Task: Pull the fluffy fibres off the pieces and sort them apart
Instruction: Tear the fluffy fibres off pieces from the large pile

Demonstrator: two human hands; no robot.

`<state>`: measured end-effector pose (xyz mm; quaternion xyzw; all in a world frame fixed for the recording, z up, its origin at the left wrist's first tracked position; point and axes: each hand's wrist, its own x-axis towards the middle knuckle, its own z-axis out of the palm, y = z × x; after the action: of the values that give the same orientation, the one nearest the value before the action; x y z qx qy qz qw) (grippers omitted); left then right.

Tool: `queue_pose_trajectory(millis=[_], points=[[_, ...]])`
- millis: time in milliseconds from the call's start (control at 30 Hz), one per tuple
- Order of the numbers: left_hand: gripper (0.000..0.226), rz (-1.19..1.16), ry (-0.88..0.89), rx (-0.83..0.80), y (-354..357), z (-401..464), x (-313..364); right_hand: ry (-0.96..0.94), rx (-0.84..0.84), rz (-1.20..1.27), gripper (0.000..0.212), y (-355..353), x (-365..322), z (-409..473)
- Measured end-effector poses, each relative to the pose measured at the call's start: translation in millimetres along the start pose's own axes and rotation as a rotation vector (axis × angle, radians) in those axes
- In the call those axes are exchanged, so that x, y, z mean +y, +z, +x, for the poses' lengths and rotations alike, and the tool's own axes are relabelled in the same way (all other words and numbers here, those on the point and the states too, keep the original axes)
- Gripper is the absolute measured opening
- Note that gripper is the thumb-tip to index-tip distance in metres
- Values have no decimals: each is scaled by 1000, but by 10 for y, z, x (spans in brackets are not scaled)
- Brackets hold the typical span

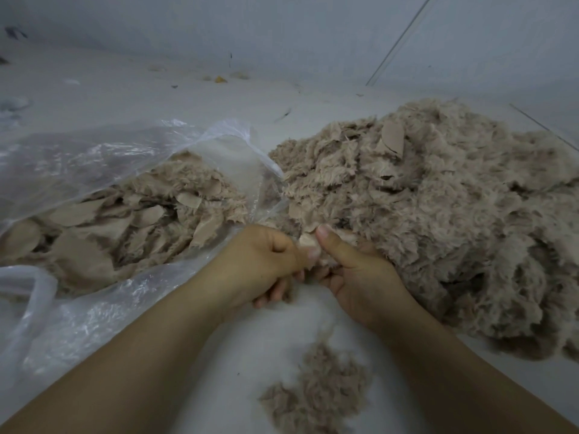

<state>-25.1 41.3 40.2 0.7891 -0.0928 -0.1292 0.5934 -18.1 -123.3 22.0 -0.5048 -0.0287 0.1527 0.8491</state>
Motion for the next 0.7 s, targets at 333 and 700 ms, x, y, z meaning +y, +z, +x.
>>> queue_pose_trajectory(millis=[333,700], points=[[29,-590,247,537,-3,37,38,-1,69,6,36,-19,-2,56],[22,630,168,523,41,100,-129,39,85,50,36,-40,13,85]])
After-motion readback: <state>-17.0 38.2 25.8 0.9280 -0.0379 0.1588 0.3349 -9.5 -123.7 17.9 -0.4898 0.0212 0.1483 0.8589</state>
